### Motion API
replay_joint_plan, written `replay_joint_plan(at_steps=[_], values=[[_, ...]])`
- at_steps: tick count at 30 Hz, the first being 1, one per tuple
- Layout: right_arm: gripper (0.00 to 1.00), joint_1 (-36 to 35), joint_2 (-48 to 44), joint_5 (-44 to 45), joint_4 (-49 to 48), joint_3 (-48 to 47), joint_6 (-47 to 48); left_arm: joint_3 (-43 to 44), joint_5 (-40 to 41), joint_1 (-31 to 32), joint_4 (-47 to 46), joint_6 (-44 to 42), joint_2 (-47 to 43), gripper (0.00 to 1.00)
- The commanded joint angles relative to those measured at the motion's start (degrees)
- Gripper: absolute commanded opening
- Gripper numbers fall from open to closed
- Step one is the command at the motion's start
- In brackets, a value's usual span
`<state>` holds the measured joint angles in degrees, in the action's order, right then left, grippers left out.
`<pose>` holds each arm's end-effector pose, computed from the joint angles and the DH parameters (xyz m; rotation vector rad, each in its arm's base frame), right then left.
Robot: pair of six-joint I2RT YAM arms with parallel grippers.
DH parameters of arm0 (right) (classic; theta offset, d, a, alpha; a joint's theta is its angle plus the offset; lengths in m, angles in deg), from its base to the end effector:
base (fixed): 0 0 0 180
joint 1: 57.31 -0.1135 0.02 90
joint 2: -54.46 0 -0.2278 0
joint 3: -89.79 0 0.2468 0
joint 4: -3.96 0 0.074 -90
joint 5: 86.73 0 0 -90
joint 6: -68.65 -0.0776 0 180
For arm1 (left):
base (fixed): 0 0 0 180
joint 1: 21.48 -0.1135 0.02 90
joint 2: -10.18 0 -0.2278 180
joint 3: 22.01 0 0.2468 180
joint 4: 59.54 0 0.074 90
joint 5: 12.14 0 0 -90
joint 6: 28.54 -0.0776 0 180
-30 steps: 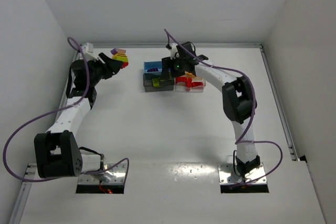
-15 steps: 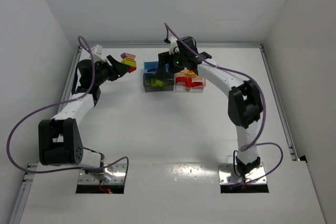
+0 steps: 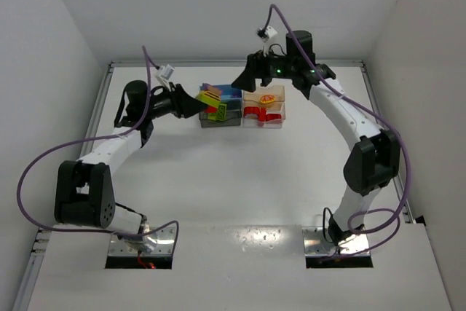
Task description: Sort the legos into containers by color
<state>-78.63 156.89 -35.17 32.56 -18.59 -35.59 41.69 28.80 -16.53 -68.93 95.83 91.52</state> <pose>0.3913 0.2045 0.3096 -0.5796 1.9422 1.0571 0.3381 -0.0881 0.2460 0.2174 1.8116 -1.2234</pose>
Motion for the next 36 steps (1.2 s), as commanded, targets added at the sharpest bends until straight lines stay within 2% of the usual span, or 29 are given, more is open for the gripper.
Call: replay_joint_plan(at_steps=[1,2,5,9,14,29,31,36], values=[[0.86,2.68,-2.41,-18.76,-2.66,3.50,1.41,3.71,-11.57,2.43,0.94,-7.46,0.66,0.00],[0.87,3.38,-3.02,-23.22,-3.35,4.82,1.41,4.25,-14.37,3.22,1.92,-8.00,1.62,0.00],[0.87,3.91,-4.51,-28.26,-4.06,6.93,3.33,7.14,-20.52,3.75,5.09,-9.23,4.16,0.00],[0.87,3.92,-5.14,-29.50,3.39,7.47,12.29,9.79,-24.76,4.81,6.68,-9.76,6.02,0.00],[0.87,3.30,-6.37,-30.03,5.87,7.47,14.77,13.12,-26.43,6.47,11.93,-13.18,7.78,0.00],[0.87,2.78,-4.17,-29.50,4.73,7.47,13.19,13.66,-28.11,8.94,11.95,-14.33,6.73,0.00],[0.84,2.78,-3.64,-30.12,4.72,7.47,12.57,13.66,-28.11,9.46,11.95,-13.72,6.73,0.00],[0.83,1.63,-3.12,-31.53,4.72,7.99,11.52,13.66,-27.58,9.99,7.91,-11.69,6.73,0.00]])
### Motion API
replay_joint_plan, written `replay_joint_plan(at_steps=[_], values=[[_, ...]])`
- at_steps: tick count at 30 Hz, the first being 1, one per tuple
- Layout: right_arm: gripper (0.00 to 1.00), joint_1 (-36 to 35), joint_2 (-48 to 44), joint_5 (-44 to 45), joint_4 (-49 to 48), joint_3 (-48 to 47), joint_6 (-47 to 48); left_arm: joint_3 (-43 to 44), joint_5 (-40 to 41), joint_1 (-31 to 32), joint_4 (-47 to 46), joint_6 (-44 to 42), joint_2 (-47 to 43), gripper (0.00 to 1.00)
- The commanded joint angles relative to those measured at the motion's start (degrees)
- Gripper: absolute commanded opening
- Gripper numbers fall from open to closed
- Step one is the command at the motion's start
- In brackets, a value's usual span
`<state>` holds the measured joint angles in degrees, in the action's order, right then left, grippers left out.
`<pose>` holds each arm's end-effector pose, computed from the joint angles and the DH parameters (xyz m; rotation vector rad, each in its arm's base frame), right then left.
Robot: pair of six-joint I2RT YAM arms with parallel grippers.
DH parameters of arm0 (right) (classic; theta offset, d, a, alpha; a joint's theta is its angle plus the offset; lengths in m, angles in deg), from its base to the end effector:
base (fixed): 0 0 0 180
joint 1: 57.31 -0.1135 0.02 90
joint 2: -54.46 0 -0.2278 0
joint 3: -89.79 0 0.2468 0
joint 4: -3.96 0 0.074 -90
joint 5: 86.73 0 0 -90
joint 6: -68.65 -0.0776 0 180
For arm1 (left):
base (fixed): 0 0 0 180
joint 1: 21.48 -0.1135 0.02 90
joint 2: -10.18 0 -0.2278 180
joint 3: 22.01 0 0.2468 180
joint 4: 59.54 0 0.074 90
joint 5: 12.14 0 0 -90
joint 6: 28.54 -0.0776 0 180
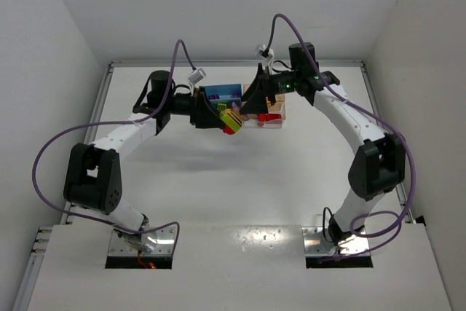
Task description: Sort the legos into containers by color
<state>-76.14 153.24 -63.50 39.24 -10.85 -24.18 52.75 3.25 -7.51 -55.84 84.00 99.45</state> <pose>0.3449 0.1930 0.2890 -0.9583 1.8386 1.4624 0.3176 -0.1561 0.2499 0.8172 1.7859 -1.6343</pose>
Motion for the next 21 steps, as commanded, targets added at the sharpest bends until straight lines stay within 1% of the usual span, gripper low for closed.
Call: replay_joint_plan(at_steps=[1,3,4,6,7,9,10,12,13,15,16,18,21], values=[[0.83,-0.86,1.06,-3.20,-2.57,0.26,0.11,2.60,-2.03,0.96,-5.88,1.61,-1.21,0.00],[0.80,-1.39,1.06,-3.72,-2.58,0.87,-0.42,2.60,-2.03,0.96,-7.72,2.58,-1.21,0.00],[0.74,-1.39,1.06,-3.73,-2.58,0.87,-0.42,2.60,-2.03,1.49,-8.26,3.46,-1.21,0.00],[0.69,-1.91,1.06,-4.25,-3.11,1.49,-0.42,2.60,-1.50,1.49,-9.49,4.00,-1.21,0.00],[0.63,-1.91,1.06,-4.25,-3.11,1.49,-0.94,2.60,-1.50,1.49,-10.10,4.61,-1.21,0.00],[0.58,-1.91,1.06,-4.25,-3.11,1.49,-0.95,2.60,-1.50,1.49,-10.98,5.23,-1.21,0.00],[0.51,-1.91,1.06,-4.78,-3.80,1.49,-1.47,2.07,-1.50,1.49,-11.60,5.84,-1.21,0.00],[0.43,-1.91,1.06,-4.78,-5.38,2.01,-3.31,2.07,-0.98,1.49,-11.60,5.84,-1.21,0.00],[0.35,-1.91,1.06,-4.78,-5.91,2.01,-3.93,1.46,-0.98,1.49,-12.12,5.84,-1.21,0.00],[0.27,-1.91,1.06,-4.78,-7.14,2.01,-5.07,0.93,-0.98,1.49,-12.13,5.84,-1.21,0.00],[0.19,-1.91,1.06,-4.78,-7.15,2.01,-5.08,0.93,-0.98,1.49,-12.13,5.84,-1.21,0.00],[0.14,-1.30,1.06,-4.78,-9.25,2.01,-7.61,-0.47,-0.98,1.49,-12.13,5.84,-1.74,0.00],[0.09,-0.07,1.06,-5.30,-10.04,0.88,-8.76,-1.80,-0.98,1.49,-11.61,4.53,-2.26,0.00]])
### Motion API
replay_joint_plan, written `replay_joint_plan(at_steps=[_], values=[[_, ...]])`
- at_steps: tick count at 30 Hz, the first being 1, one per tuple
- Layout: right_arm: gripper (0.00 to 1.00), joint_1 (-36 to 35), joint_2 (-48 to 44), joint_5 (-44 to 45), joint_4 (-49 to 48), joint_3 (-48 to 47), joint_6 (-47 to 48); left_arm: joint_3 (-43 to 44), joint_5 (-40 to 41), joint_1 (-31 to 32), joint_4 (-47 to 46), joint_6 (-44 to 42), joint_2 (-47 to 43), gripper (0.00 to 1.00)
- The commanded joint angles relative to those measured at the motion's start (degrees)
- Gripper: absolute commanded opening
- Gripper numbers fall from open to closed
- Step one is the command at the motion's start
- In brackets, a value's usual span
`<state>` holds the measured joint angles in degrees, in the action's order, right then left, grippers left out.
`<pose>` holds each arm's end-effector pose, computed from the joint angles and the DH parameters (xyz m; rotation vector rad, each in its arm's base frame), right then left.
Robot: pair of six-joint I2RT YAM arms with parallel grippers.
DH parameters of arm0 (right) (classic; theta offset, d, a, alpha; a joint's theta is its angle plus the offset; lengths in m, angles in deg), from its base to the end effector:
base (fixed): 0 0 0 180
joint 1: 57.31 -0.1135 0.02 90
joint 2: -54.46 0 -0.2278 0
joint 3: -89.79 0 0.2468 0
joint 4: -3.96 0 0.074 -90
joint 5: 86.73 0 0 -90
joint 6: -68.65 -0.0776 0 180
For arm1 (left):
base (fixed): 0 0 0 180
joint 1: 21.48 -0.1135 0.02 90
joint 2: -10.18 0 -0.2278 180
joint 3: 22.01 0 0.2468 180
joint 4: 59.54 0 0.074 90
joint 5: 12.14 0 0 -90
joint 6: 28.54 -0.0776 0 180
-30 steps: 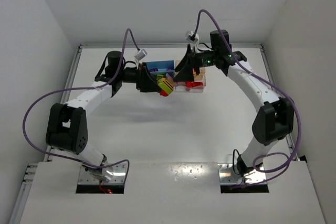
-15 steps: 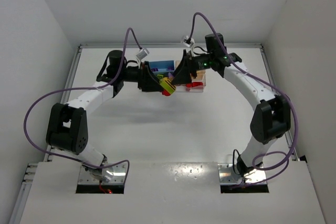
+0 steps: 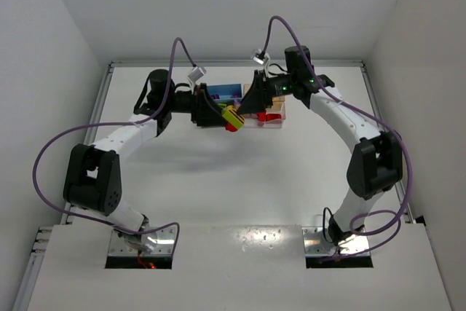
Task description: Sort the legos into containers by color
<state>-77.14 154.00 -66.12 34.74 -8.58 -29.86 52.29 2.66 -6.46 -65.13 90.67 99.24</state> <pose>0.3427 0.2008 0.2795 -0.9341 1.8594 1.5677 0.3162 -0.1625 0.2634 0.8438 1.7178 -1.6549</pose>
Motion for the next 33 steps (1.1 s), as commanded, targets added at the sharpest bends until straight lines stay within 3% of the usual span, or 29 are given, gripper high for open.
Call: replay_joint_plan(at_steps=[1,8,16,19,25,28,30,33], values=[[0.09,1.63,0.30,-2.69,-6.33,-1.40,-3.87,-2.04,0.13,0.44,-0.22,-4.32,-2.04,0.00],[0.03,5.51,0.30,-3.21,-12.22,-3.25,-9.68,-2.57,0.67,0.44,12.61,-15.40,-2.57,0.00],[0.02,6.83,1.97,-3.21,-15.03,-4.30,-13.10,-5.29,4.79,-2.27,13.24,-16.03,-5.72,0.00],[0.01,6.83,2.49,-2.52,-15.57,-4.83,-13.72,-9.15,10.22,-3.69,1.34,-8.67,-9.67,0.00],[0.01,6.83,1.88,-1.37,-15.57,-3.69,-13.03,-12.05,20.42,-4.39,-2.92,-1.89,-12.33,0.00],[0.01,6.83,-0.13,-0.23,-9.18,-1.06,-7.34,-14.16,25.17,-4.39,-4.25,-0.38,-15.31,0.00],[0.01,5.69,-1.98,4.58,6.79,0.52,10.29,-14.69,27.29,-4.39,-3.55,-0.99,-16.54,0.00],[0.01,2.97,-5.66,9.34,19.02,7.46,26.82,-14.70,28.70,-4.39,-2.23,-1.61,-17.07,0.00]])
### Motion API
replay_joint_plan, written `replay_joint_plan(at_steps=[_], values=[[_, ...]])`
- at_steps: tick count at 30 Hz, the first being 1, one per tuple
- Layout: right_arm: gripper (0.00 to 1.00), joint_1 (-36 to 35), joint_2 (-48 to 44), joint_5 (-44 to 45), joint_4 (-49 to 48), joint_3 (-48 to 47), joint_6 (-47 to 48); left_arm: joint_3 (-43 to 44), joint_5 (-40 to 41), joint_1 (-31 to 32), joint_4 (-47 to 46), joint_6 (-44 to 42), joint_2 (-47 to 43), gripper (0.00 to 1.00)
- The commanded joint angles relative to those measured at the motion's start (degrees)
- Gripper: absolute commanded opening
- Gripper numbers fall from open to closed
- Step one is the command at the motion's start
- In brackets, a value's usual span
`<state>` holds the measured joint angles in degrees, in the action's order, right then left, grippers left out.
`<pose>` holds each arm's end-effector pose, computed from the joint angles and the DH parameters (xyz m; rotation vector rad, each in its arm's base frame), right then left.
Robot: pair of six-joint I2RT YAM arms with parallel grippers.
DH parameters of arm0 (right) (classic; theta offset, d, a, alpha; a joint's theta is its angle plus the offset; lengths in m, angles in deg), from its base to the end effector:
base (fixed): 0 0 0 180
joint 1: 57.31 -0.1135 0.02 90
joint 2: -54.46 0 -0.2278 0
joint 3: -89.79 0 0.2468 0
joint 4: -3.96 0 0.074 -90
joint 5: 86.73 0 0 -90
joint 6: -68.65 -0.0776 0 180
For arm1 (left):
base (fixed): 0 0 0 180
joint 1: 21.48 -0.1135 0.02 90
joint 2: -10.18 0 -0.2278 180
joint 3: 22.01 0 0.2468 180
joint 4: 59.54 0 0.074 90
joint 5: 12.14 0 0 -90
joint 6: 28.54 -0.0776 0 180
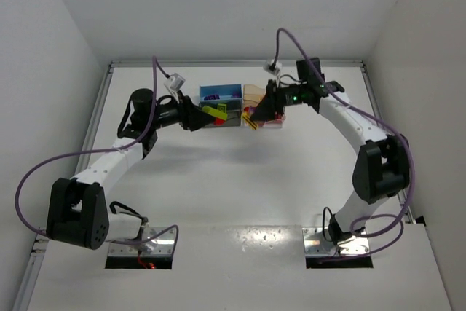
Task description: Sort the legos into containers by color
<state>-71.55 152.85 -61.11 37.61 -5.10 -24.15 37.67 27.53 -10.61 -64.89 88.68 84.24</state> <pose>0.3563 0.1626 0.2588 -0.8260 1.9373 1.3993 0.3015 -0.1187 0.2519 0.4337 1.7819 -1.2300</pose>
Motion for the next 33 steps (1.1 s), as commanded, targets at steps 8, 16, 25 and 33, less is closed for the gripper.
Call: replay_joint_plan(at_steps=[8,16,25,33], values=[[0.00,-6.93,-7.86,26.73,15.86,18.58,31.99,-0.08,4.89,-0.24,0.52,-0.94,-2.08,0.00],[0.00,-12.57,-5.66,47.31,3.83,23.69,31.99,0.54,7.08,-0.76,3.42,-3.32,-1.55,0.00],[0.00,-13.71,-1.36,48.30,-0.93,24.13,27.61,0.54,8.14,-1.29,3.95,-4.55,-1.55,0.00],[0.06,-13.71,2.85,47.60,-2.79,21.50,22.58,0.54,8.14,-1.82,2.81,-4.55,-1.03,0.00]])
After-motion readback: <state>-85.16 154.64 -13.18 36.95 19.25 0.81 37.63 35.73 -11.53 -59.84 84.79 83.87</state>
